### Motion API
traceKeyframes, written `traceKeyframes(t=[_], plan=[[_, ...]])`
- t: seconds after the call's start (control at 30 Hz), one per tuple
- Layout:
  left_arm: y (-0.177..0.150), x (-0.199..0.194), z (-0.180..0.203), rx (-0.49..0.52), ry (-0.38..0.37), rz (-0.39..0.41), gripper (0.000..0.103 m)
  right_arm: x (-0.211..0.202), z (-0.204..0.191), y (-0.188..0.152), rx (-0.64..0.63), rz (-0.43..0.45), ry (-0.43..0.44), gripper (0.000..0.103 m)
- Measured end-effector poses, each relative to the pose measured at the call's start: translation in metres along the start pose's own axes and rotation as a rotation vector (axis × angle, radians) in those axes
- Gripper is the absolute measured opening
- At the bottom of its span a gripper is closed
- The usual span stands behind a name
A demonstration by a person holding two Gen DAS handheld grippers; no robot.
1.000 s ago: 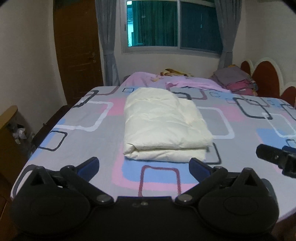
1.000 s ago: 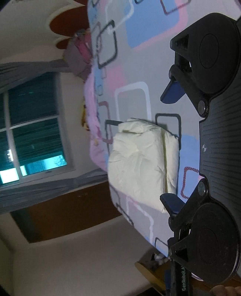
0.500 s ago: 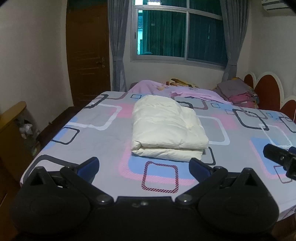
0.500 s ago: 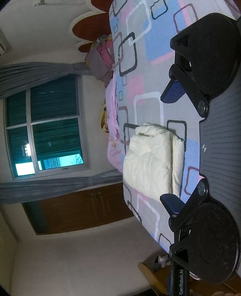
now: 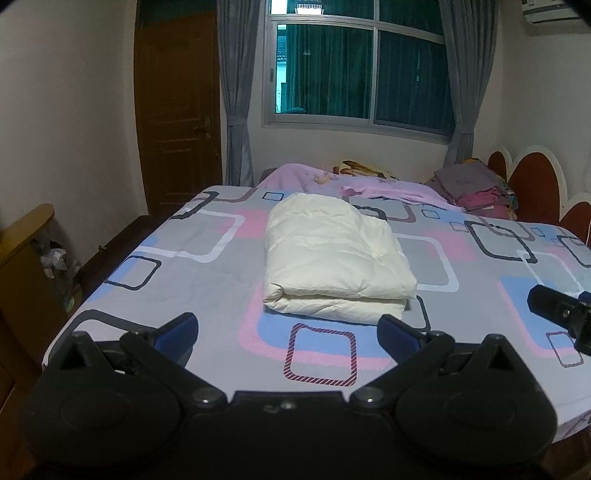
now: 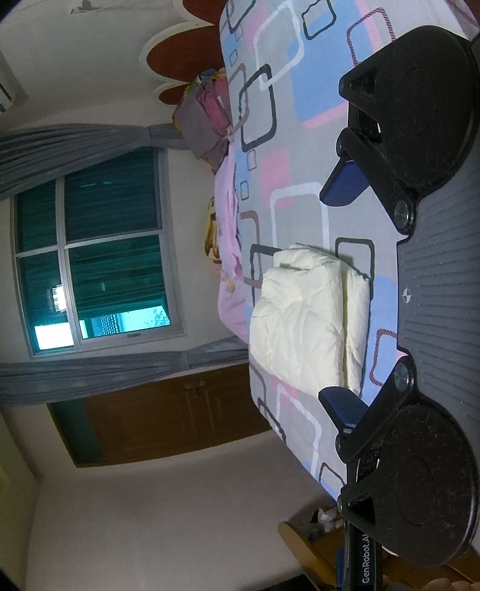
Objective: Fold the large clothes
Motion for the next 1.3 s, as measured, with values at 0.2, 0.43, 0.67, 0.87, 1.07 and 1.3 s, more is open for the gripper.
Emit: traceKeyframes(t=[0.2,0.43,0.67,0.87,1.07,1.3], plan=[[0.003,-0.001,-0.004,0.005,0.002,0.027,0.103,0.001,-0.001,0.001,0.000,-0.002,0.013,0.103],[0.006,0.000,-0.008,-0.003,0.013,0.026,0.103,0.003,-0.003,0.000,-0.003,0.000,0.024,0.102],[0.006,0.000,-0.010,-0.004,0.011,0.021,0.103,0.003,-0.002,-0.002,0.001,-0.006,0.031,0.102],[0.006,0.001,-0.010,-0.003,0.019,0.016,0.103,0.004,0.000,-0.002,0.000,-0.013,0.033,0.103],[0.006,0.001,-0.010,-0.002,0.018,0.012,0.103,0.005,-0.001,-0.001,-0.002,-0.018,0.035,0.103],[0.005,0.001,-0.008,0.002,0.017,0.016,0.103,0.005,-0.002,0.000,-0.002,-0.013,0.037,0.103]])
Point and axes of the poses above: each gripper's, at about its wrist camera, not at the fingertips, and x roughly the way its jaws point, z to its right, y to its top, the point moved 6 cm from there along x, roughly the way its jaws point, and after that the axes turned 11 degrees about -x, right-handed, at the moved point
